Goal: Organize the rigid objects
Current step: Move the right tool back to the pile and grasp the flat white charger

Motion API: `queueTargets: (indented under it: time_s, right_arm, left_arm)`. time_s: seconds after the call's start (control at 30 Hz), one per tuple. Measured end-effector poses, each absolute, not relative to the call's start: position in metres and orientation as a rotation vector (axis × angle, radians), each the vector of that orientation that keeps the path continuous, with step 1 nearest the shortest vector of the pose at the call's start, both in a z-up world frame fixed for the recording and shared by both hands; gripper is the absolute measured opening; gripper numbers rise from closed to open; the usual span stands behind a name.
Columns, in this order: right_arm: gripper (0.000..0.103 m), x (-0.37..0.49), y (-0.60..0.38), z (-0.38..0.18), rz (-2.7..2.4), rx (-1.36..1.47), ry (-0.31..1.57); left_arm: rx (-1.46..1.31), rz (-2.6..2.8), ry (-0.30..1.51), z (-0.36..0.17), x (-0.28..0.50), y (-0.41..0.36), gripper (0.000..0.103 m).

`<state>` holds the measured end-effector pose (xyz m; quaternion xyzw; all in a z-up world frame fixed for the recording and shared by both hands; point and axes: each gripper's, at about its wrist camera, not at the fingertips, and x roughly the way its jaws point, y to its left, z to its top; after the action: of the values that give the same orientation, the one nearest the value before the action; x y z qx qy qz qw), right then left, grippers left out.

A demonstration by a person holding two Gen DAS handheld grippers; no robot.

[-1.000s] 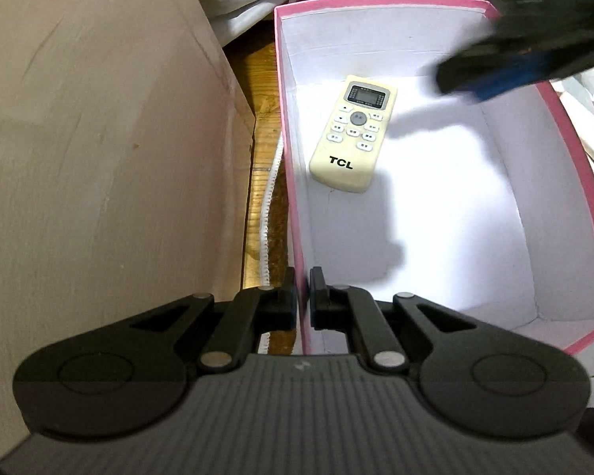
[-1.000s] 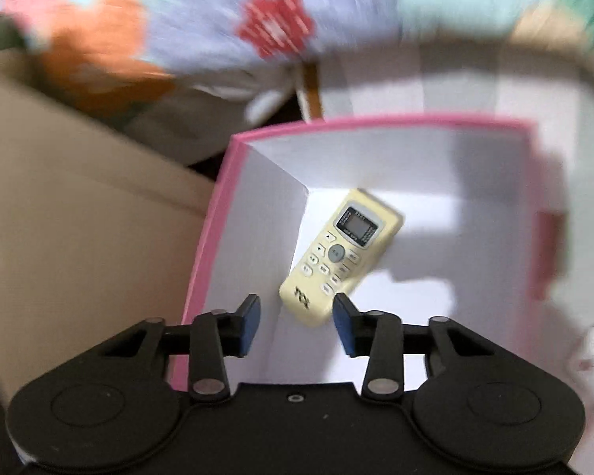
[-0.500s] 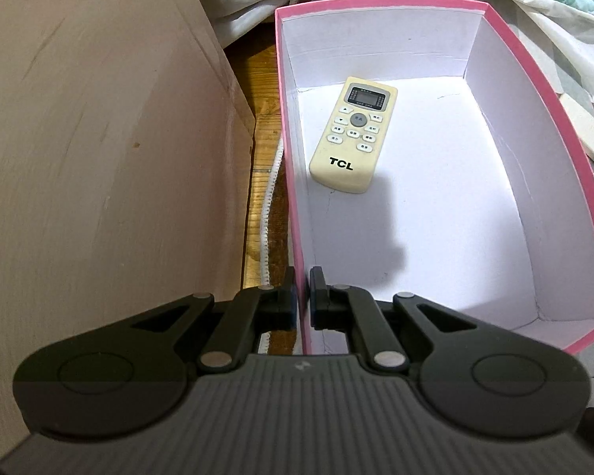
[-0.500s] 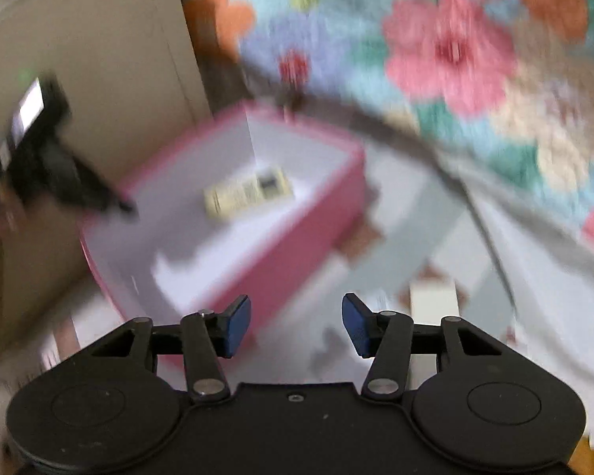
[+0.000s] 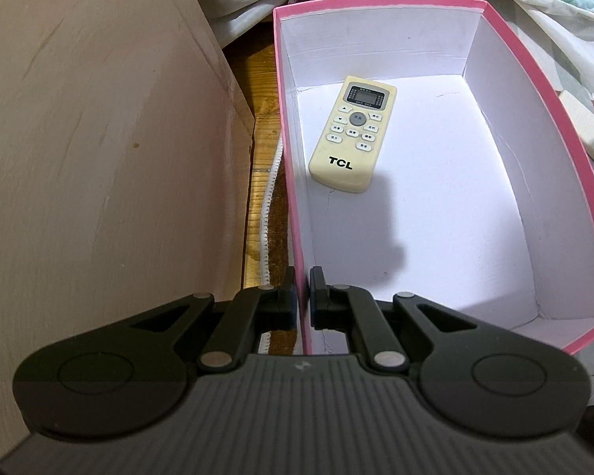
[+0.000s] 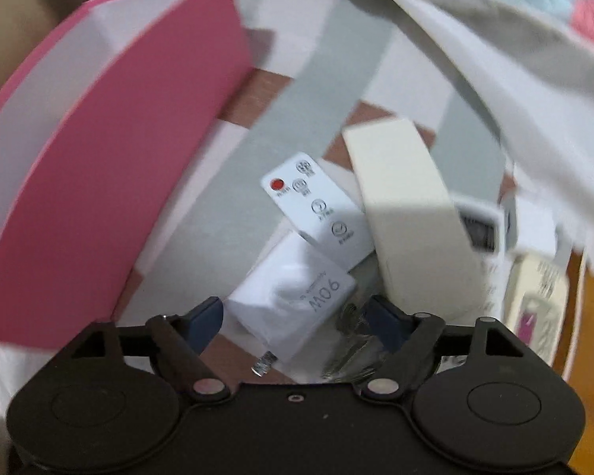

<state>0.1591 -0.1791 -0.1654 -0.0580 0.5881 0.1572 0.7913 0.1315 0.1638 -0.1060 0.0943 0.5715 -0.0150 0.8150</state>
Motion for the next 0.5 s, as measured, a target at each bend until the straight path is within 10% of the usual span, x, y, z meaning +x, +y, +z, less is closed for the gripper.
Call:
queueTargets:
  time_s: [0.5]
  right_arm:
    - [0.068, 0.129, -0.164, -0.157, 0.275, -0.098, 1.128]
  left_arm:
    - [0.204, -0.031, 1.220, -0.106, 0.132, 0.164, 0.005]
